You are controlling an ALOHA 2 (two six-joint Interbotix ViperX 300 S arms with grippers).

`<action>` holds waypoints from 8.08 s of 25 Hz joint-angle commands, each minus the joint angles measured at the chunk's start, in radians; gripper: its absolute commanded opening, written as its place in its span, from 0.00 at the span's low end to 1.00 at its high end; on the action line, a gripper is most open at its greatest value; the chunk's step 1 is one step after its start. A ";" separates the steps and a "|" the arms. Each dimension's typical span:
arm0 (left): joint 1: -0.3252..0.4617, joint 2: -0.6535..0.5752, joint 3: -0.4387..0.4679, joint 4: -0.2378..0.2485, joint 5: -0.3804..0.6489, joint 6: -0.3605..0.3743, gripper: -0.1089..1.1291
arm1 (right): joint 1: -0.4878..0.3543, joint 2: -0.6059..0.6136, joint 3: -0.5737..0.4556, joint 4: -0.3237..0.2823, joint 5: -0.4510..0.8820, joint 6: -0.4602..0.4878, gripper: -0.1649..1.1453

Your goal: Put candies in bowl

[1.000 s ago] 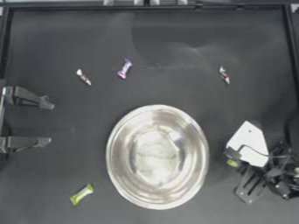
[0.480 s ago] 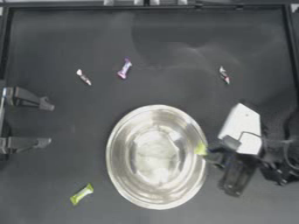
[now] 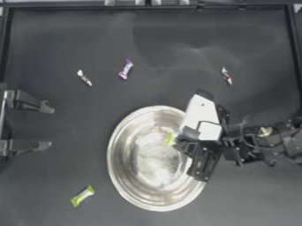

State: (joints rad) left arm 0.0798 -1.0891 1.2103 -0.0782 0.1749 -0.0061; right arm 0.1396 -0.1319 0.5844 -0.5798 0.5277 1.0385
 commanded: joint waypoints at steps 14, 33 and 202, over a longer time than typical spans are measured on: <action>0.017 0.069 -0.118 -0.037 0.238 -0.080 0.92 | -0.014 -0.049 -0.015 -0.023 0.006 -0.064 0.90; -0.137 0.305 -0.311 0.202 0.532 -0.537 0.90 | 0.067 -0.318 0.043 -0.046 0.337 -0.067 0.90; -0.078 0.833 -0.601 0.772 0.262 -0.818 0.91 | -0.117 -0.508 0.276 -0.064 0.206 -0.089 0.90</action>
State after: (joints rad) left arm -0.0061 -0.1810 0.6151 0.6934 0.4295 -0.8283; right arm 0.0414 -0.6228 0.8682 -0.6289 0.7348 0.9572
